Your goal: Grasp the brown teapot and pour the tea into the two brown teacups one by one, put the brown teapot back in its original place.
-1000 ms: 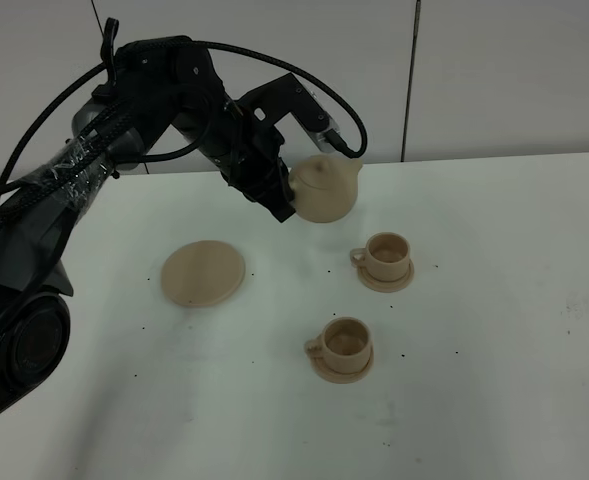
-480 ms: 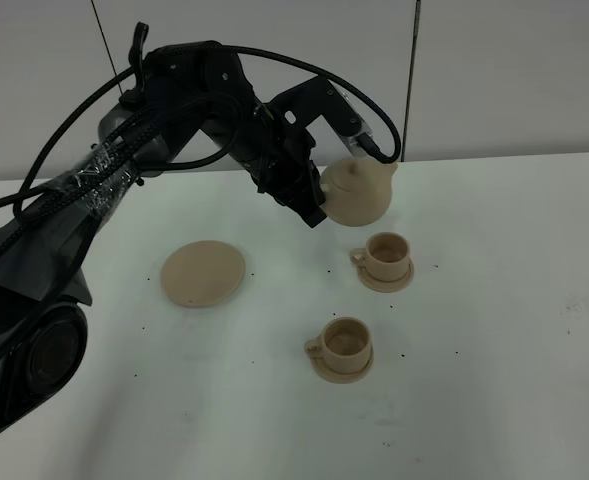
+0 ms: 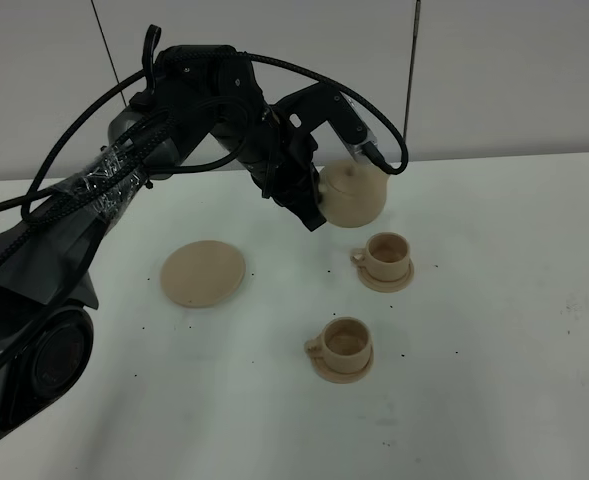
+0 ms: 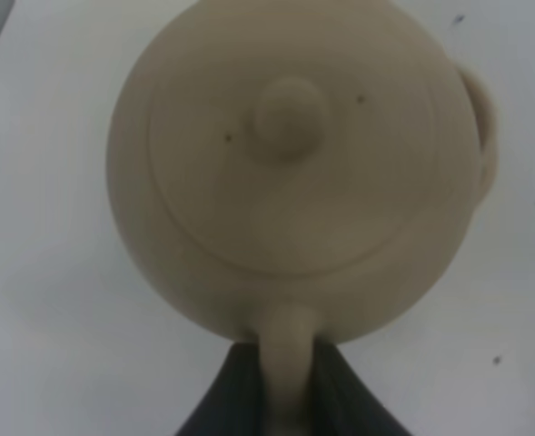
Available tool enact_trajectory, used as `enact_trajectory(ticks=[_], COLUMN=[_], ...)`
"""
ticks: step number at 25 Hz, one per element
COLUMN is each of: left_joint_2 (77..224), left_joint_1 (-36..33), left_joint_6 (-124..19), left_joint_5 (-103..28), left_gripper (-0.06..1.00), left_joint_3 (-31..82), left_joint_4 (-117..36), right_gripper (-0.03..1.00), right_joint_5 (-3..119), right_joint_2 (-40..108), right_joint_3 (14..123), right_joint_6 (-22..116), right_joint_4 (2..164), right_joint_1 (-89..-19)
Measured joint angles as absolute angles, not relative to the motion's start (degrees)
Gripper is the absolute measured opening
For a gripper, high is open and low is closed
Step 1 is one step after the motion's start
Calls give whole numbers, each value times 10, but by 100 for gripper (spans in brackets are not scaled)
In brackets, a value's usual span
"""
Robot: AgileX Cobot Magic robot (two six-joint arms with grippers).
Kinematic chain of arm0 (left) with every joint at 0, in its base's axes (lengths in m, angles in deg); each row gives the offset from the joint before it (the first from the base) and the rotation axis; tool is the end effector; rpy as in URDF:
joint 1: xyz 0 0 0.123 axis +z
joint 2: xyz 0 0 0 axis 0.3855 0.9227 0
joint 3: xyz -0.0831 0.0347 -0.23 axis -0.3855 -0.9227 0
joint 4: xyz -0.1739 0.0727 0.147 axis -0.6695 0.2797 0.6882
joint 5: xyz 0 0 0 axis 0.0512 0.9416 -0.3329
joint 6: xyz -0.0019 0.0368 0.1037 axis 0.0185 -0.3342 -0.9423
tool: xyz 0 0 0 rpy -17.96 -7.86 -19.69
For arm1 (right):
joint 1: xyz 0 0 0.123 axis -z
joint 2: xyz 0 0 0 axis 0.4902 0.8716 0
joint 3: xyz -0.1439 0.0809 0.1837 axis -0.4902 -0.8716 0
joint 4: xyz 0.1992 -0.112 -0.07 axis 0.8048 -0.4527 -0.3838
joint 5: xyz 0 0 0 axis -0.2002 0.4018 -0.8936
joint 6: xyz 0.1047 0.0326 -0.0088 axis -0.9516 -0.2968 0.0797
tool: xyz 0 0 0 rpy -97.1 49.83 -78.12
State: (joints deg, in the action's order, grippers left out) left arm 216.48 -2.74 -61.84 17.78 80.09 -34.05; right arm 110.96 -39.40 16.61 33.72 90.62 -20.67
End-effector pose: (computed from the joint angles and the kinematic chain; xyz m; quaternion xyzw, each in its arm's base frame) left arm 0.4506 -0.2263 0.1845 0.5320 0.8008 -0.0132 0.2750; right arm 0.0394 0.0199 0.2600 -0.0164 0.8538 0.0489 0.5180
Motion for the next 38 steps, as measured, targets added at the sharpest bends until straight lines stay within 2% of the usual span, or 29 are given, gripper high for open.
enact_trajectory(ticks=[14,38], left_joint_2=[2165,2165], left_joint_1=[-28,-33], left_joint_6=[-628,-671], left_joint_5=[183,163], left_gripper=[17,17], left_joint_3=[801,801], left_joint_4=[-273,-267], right_gripper=[33,33], right_joint_5=[1110,1110], right_joint_2=[-394,-394], right_joint_3=[166,166], right_joint_6=[337,337], right_joint_4=[906,906], right_joint_1=[-207,-207])
